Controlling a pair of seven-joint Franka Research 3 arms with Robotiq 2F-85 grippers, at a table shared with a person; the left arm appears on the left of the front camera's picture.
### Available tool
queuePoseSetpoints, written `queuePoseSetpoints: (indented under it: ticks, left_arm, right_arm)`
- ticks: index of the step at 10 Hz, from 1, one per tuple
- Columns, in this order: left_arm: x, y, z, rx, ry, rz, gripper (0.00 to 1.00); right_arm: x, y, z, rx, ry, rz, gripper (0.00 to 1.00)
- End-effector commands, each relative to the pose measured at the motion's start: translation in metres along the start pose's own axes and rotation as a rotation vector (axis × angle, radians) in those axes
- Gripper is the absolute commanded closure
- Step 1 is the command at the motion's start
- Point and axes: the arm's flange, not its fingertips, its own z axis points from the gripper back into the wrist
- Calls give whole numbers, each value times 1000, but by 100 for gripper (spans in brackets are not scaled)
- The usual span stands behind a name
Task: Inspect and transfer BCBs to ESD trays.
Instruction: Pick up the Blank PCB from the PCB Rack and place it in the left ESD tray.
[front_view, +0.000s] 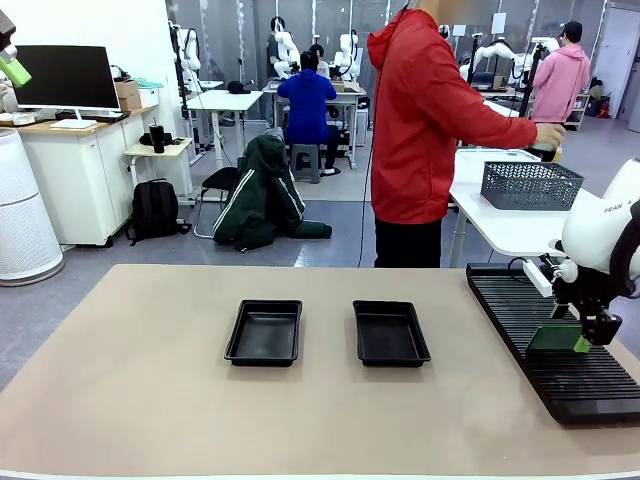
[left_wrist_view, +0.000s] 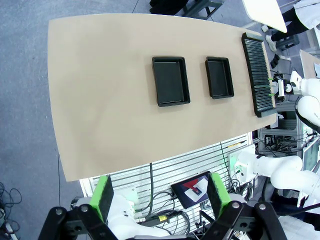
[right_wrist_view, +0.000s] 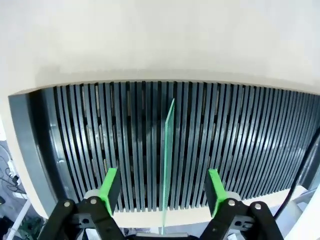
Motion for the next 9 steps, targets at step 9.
queuePoseSetpoints:
  ticks: [9]
  left_arm:
    - [0, 0, -1, -2, 3, 3, 0]
  right_arm:
    - [-3, -3, -2, -32, -28, -28, 32]
